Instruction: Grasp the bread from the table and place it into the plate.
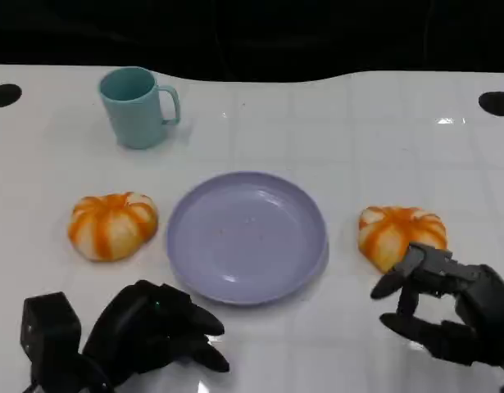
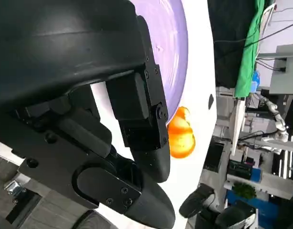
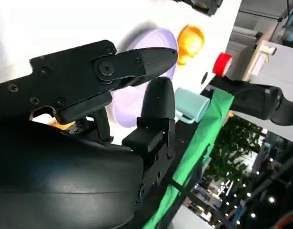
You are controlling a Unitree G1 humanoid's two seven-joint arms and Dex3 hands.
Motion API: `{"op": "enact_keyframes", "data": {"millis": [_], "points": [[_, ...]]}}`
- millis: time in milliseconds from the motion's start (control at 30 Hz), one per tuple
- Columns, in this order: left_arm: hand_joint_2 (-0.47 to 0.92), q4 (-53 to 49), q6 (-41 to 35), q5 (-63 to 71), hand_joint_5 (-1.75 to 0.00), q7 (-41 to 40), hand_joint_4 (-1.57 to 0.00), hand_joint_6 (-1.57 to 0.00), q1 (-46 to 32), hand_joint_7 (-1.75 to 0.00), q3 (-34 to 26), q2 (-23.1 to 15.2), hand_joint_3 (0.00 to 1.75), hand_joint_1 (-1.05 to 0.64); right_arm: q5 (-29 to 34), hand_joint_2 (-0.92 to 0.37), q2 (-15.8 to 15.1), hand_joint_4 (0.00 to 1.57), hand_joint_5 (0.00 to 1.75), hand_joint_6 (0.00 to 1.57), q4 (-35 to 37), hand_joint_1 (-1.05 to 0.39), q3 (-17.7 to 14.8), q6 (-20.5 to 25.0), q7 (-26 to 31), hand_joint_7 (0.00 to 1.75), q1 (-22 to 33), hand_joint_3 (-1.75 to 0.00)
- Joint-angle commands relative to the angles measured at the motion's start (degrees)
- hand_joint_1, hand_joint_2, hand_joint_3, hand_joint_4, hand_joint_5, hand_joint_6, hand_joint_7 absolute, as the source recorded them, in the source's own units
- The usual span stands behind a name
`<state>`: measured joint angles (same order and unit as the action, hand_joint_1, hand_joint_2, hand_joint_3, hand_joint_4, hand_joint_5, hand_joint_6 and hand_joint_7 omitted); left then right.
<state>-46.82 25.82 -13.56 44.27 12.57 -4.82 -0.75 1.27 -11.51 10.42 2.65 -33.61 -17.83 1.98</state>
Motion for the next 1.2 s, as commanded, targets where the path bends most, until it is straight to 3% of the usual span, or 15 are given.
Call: {"op": "enact_keyframes", "data": {"millis": [33, 300, 400, 700, 1200], "points": [[0.77, -0.2, 0.3, 0.0, -0.20, -0.6, -1.57, -1.56, 0.1, 0.00, -0.3, -0.7, 0.00, -1.05, 2.5, -0.92, -3.1, 0.48, 1.02, 0.49, -1.2, -0.43, -2.0, 0.6, 1.5, 0.63, -1.9, -0.10], [0.78, -0.9, 1.0, 0.2, -0.20, -0.6, -1.57, -1.56, 0.5, 0.00, -0.2, -0.4, 0.00, -1.05, 15.0, -0.92, -10.9, 0.36, 0.58, 0.50, -3.1, -0.49, -3.7, 0.6, 5.5, 0.12, -5.2, -0.04], [0.77, -1.1, 0.7, -0.4, -0.20, -0.2, -1.57, -1.56, 0.7, 0.00, -0.5, -0.3, 0.00, -1.05, 20.1, -0.92, -12.8, 0.36, 0.45, 0.50, -4.5, -0.53, -3.2, 3.0, 6.9, 0.04, -5.7, -0.04], [0.78, -0.9, 1.0, -0.1, -0.20, -0.4, -1.57, -1.56, 0.4, 0.00, -0.4, -0.7, 0.00, -1.05, 33.1, -0.91, -15.9, 0.32, 0.25, 0.35, -6.3, -0.58, 0.7, 9.8, 9.1, 0.00, -8.6, 0.00], [0.78, -0.6, 1.1, 0.2, -0.20, -0.4, -1.57, -1.55, 0.1, 0.00, -0.2, -0.7, 0.00, -1.05, 43.7, -0.89, -15.5, 0.29, 0.18, 0.31, 2.7, -0.59, 9.6, 15.2, 16.0, 0.00, -17.1, 0.00]]}}
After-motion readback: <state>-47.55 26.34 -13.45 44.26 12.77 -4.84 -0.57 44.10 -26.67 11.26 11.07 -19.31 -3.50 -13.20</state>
